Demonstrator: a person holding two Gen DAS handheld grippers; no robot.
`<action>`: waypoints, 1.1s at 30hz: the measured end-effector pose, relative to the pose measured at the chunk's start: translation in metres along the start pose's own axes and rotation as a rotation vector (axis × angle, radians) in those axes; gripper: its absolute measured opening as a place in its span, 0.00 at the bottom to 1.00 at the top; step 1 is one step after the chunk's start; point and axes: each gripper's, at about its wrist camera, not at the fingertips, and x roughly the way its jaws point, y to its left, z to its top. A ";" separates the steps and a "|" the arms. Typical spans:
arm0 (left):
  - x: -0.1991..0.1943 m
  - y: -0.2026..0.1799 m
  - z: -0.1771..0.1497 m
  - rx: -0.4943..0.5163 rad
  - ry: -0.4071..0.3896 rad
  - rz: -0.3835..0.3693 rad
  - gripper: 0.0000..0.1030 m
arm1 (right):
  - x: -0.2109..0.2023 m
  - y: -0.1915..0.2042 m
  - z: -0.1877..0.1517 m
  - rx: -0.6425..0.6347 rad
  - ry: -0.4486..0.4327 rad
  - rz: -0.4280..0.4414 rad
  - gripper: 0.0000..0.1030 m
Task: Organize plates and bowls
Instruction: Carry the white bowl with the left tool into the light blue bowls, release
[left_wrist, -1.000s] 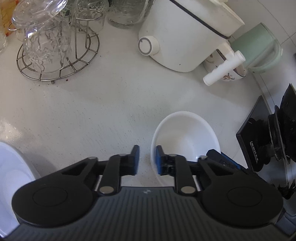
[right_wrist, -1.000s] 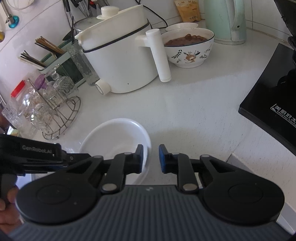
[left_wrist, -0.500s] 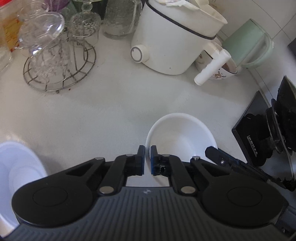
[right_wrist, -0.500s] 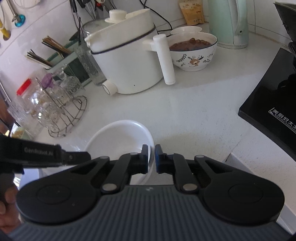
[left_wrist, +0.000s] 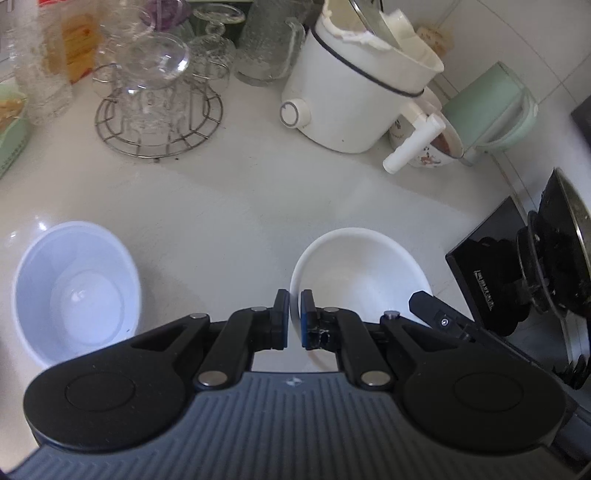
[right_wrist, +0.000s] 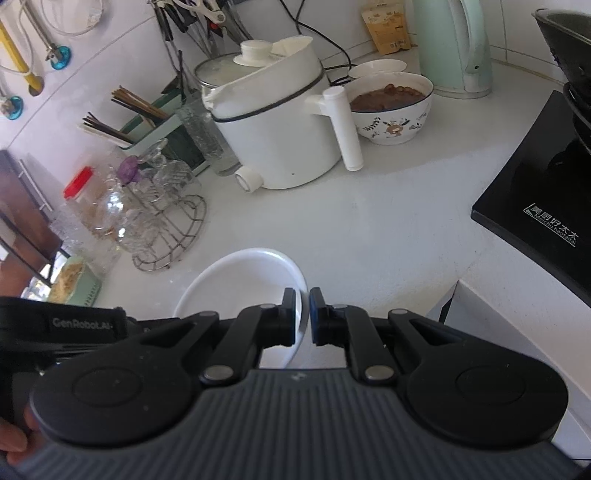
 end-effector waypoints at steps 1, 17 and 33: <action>-0.005 0.001 0.000 -0.008 -0.005 0.004 0.07 | -0.002 0.002 0.000 0.004 0.001 0.011 0.10; -0.077 0.024 0.009 -0.068 -0.106 -0.020 0.07 | -0.016 0.045 0.014 -0.034 -0.014 0.072 0.10; -0.123 0.109 0.003 -0.099 -0.151 -0.036 0.07 | -0.010 0.119 -0.016 -0.034 -0.010 0.105 0.11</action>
